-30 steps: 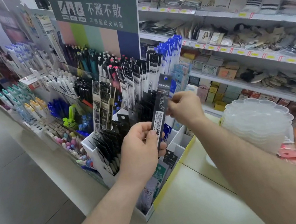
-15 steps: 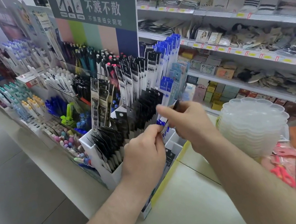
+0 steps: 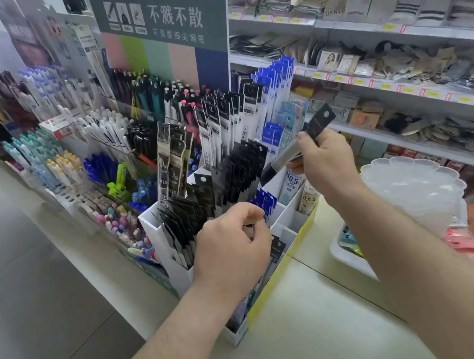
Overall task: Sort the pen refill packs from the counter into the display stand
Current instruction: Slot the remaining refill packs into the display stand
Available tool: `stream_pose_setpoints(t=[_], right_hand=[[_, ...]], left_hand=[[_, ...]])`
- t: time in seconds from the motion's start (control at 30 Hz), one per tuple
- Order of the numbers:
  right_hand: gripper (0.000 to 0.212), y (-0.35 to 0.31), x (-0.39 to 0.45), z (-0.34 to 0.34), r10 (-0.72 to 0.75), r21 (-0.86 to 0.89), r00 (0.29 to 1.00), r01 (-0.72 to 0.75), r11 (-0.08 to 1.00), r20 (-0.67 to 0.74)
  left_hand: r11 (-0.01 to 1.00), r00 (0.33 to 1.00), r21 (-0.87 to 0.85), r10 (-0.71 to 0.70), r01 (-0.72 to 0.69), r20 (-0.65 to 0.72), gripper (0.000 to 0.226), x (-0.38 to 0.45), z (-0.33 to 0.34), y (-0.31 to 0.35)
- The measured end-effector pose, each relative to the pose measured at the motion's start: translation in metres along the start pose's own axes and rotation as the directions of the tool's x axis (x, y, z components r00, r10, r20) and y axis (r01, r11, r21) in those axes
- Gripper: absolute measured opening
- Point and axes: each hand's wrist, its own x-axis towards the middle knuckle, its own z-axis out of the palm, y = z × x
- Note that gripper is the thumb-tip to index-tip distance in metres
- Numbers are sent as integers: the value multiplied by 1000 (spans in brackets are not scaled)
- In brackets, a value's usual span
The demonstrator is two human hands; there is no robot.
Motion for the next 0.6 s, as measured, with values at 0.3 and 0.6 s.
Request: stream_pose_setpoints(t=[0.3,0.6], right_hand=[[23,6,9,40,52,-214,952,14,977,301],[19,8,14,53,149,-621,903,150,769,403]], left_hand=[[1000,999,20,3,-4,55,13,-1,-3,0],[994,993,64,88,-92,74,14,1,-2,-3]])
